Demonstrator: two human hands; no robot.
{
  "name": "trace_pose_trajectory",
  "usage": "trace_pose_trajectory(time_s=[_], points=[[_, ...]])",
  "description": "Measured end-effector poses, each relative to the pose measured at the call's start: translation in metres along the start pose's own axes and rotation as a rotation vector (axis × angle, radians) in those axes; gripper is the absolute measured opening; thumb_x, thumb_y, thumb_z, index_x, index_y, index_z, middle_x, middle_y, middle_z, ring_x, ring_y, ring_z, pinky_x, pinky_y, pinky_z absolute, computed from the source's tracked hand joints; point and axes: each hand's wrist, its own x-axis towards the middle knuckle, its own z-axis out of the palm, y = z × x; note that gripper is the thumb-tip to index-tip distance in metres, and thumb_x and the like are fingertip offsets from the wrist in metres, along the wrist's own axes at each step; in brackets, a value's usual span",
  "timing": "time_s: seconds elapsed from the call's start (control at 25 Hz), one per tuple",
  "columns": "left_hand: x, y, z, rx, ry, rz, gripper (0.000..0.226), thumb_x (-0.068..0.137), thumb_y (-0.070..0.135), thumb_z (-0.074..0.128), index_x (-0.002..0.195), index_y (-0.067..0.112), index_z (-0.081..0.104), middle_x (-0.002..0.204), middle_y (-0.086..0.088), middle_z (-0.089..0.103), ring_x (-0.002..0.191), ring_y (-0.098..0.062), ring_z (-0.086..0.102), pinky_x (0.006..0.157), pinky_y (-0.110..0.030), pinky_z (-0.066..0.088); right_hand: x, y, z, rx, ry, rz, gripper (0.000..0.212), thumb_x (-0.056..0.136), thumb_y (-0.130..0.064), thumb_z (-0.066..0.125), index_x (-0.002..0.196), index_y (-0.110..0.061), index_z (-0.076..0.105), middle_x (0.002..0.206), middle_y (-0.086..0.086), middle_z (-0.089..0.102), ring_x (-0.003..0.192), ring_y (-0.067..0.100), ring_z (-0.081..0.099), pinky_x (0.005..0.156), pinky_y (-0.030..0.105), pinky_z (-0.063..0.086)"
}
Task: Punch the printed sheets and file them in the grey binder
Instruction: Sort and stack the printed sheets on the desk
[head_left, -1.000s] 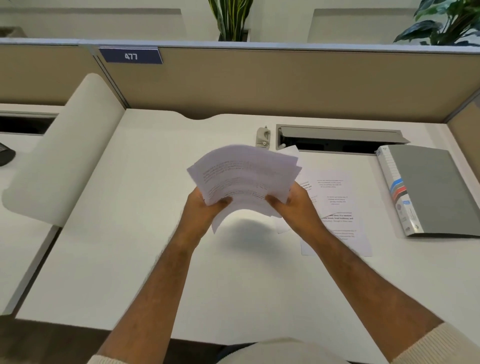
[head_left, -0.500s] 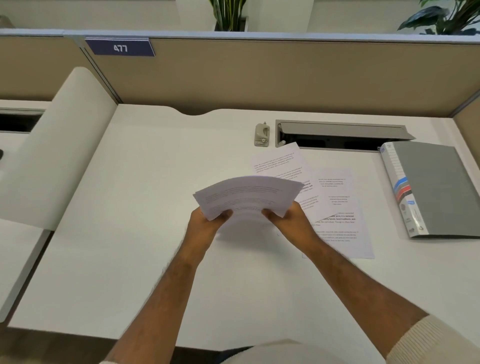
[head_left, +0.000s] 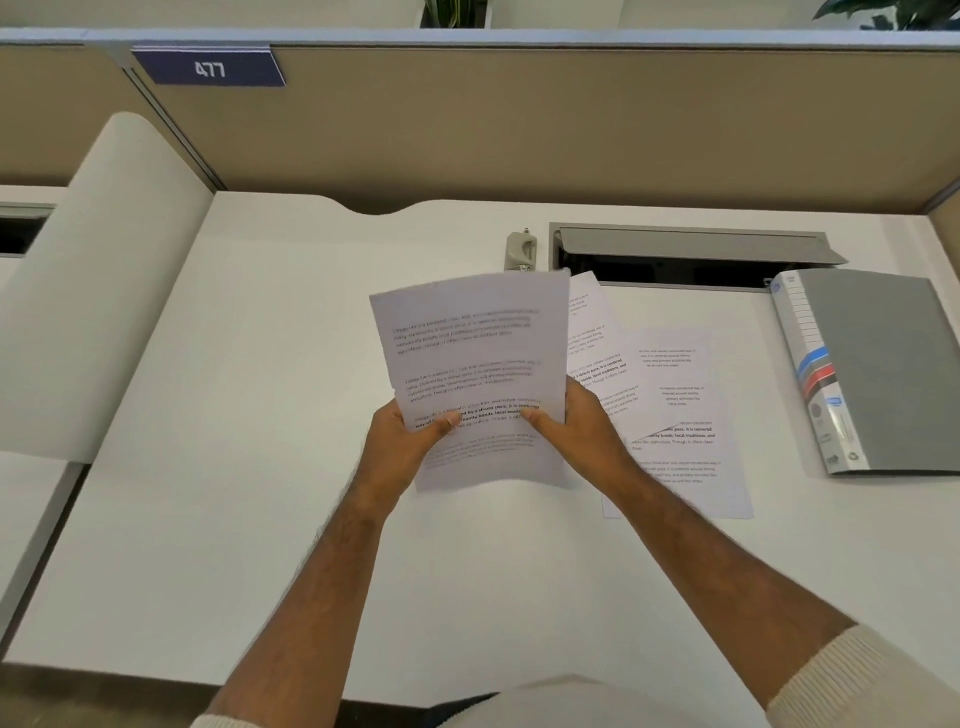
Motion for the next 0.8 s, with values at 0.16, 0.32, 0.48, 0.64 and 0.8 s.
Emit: trace_pose_trajectory(time_s=[0.16, 0.32, 0.48, 0.64, 0.8], points=[[0.008, -0.007, -0.003, -0.056, -0.011, -0.047, 0.037, 0.087, 0.016, 0.086, 0.122, 0.018, 0.074, 0.112, 0.007, 0.082, 0.098, -0.015, 0.08, 0.078, -0.027, 0.065, 0.011, 0.014, -0.008, 0.043, 0.003, 0.028, 0.029, 0.095, -0.022, 0.073, 0.122, -0.021, 0.063, 0.118, -0.01, 0.074, 0.107, 0.004, 0.071, 0.095, 0.028, 0.058], [0.014, -0.022, -0.011, -0.075, 0.007, -0.095, 0.041, 0.087, 0.015, 0.086, 0.126, 0.015, 0.072, 0.116, 0.001, 0.082, 0.101, -0.022, 0.08, 0.082, -0.036, 0.066, 0.013, 0.049, -0.025, -0.237, -0.004, 0.02, 0.034, 0.097, -0.019, 0.07, 0.13, -0.02, 0.061, 0.129, -0.011, 0.063, 0.119, 0.006, 0.06, 0.11, 0.036, 0.049], [0.018, -0.036, -0.023, -0.119, 0.022, -0.13, 0.043, 0.088, 0.012, 0.084, 0.128, 0.012, 0.07, 0.119, -0.003, 0.081, 0.106, -0.026, 0.079, 0.086, -0.04, 0.065, 0.006, 0.084, -0.034, -0.644, -0.051, -0.073, 0.065, 0.093, -0.035, 0.075, 0.15, -0.018, 0.047, 0.161, -0.003, 0.039, 0.153, 0.019, 0.028, 0.125, 0.029, 0.021], [0.018, -0.046, -0.031, -0.134, 0.038, -0.133, 0.042, 0.089, 0.007, 0.082, 0.128, 0.011, 0.07, 0.119, -0.002, 0.081, 0.107, -0.024, 0.079, 0.081, -0.032, 0.065, 0.003, 0.101, -0.031, -0.857, -0.116, -0.115, 0.099, 0.085, -0.059, 0.073, 0.162, -0.019, 0.025, 0.171, -0.003, 0.009, 0.16, 0.018, 0.001, 0.13, 0.039, 0.003], [0.018, -0.053, -0.037, -0.134, 0.049, -0.14, 0.044, 0.089, 0.008, 0.082, 0.13, 0.014, 0.067, 0.122, -0.001, 0.08, 0.11, -0.024, 0.078, 0.089, -0.041, 0.064, 0.004, 0.111, -0.029, -0.931, -0.096, -0.118, 0.091, 0.088, -0.06, 0.067, 0.159, -0.015, 0.032, 0.171, 0.003, 0.018, 0.159, 0.023, 0.012, 0.129, 0.042, 0.002]])
